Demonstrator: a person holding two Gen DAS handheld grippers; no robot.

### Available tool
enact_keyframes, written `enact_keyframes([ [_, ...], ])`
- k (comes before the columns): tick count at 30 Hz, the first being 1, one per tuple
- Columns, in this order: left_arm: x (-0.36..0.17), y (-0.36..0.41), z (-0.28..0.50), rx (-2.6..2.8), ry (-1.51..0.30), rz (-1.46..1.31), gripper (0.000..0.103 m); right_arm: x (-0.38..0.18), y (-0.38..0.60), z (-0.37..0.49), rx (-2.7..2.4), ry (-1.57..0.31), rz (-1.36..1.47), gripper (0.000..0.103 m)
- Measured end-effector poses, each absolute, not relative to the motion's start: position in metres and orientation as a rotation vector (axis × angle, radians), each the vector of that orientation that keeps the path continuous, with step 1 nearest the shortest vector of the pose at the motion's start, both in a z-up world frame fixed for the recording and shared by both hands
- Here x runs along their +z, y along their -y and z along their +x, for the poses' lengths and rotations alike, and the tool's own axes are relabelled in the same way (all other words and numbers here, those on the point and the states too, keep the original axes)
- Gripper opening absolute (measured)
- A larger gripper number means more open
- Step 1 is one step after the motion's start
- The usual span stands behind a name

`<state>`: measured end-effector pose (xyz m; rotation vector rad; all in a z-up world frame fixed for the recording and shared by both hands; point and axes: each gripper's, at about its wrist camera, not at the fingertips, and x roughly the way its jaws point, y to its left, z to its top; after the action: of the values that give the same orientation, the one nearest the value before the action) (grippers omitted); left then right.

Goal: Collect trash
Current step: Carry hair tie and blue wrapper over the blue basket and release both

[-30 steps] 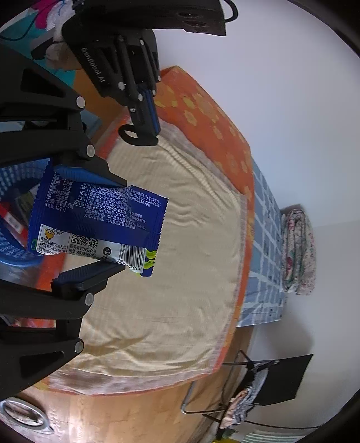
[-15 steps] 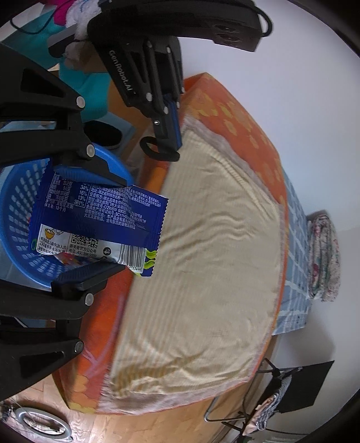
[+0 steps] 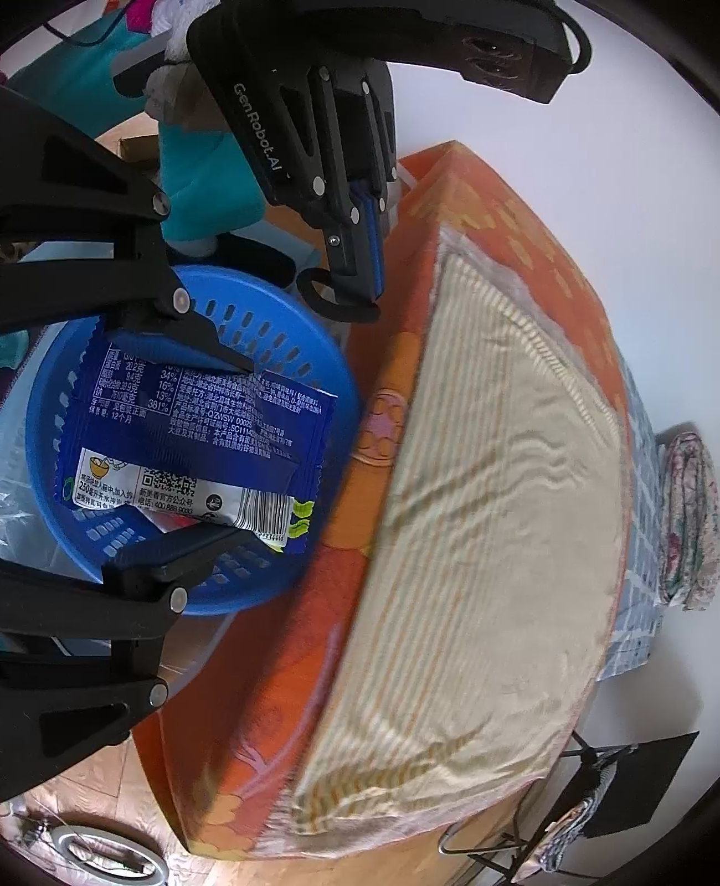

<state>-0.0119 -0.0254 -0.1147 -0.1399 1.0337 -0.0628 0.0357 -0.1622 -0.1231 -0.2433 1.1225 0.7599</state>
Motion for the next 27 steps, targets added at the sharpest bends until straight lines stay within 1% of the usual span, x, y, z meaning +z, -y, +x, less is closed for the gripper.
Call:
enact_keyframes([
  [7,-0.13,0.033,-0.011,-0.067,-1.069,-0.102,0.003,-0.143,0.166,0.029,0.745,-1.161,-0.258,0.056],
  [14,-0.155,0.034,-0.01,-0.055,-1.148,-0.093,0.004,-0.166,0.167,0.024,0.73,-1.218,-0.29,0.057],
  [16,-0.161,0.035,-0.01,-0.052,-1.167,-0.086,0.004,-0.173,0.167,0.024,0.724,-1.239,-0.293,0.06],
  [17,-0.164,0.035,-0.01,-0.05,-1.179,-0.083,0.006,-0.176,0.167,0.025,0.721,-1.248,-0.295,0.062],
  [19,-0.169,0.035,-0.01,-0.044,-1.196,-0.077,0.018,-0.182,0.166,0.024,0.714,-1.261,-0.306,0.071],
  [20,-0.171,0.035,-0.011,-0.039,-1.197,-0.077,0.033,-0.183,0.166,0.024,0.711,-1.263,-0.311,0.073],
  [21,-0.171,0.035,-0.011,-0.036,-1.193,-0.077,0.045,-0.185,0.165,0.023,0.708,-1.266,-0.318,0.075],
  [23,-0.172,0.036,-0.011,-0.032,-1.189,-0.074,0.054,-0.189,0.165,0.023,0.702,-1.272,-0.331,0.078],
  [25,-0.172,0.036,-0.01,-0.034,-1.193,-0.072,0.055,-0.192,0.165,0.023,0.696,-1.277,-0.34,0.082],
  [26,-0.173,0.036,-0.01,-0.032,-1.197,-0.07,0.057,-0.193,0.169,0.023,0.693,-1.279,-0.342,0.082],
  [27,-0.173,0.036,-0.01,-0.026,-1.2,-0.07,0.062,-0.193,0.17,0.023,0.69,-1.282,-0.343,0.083],
])
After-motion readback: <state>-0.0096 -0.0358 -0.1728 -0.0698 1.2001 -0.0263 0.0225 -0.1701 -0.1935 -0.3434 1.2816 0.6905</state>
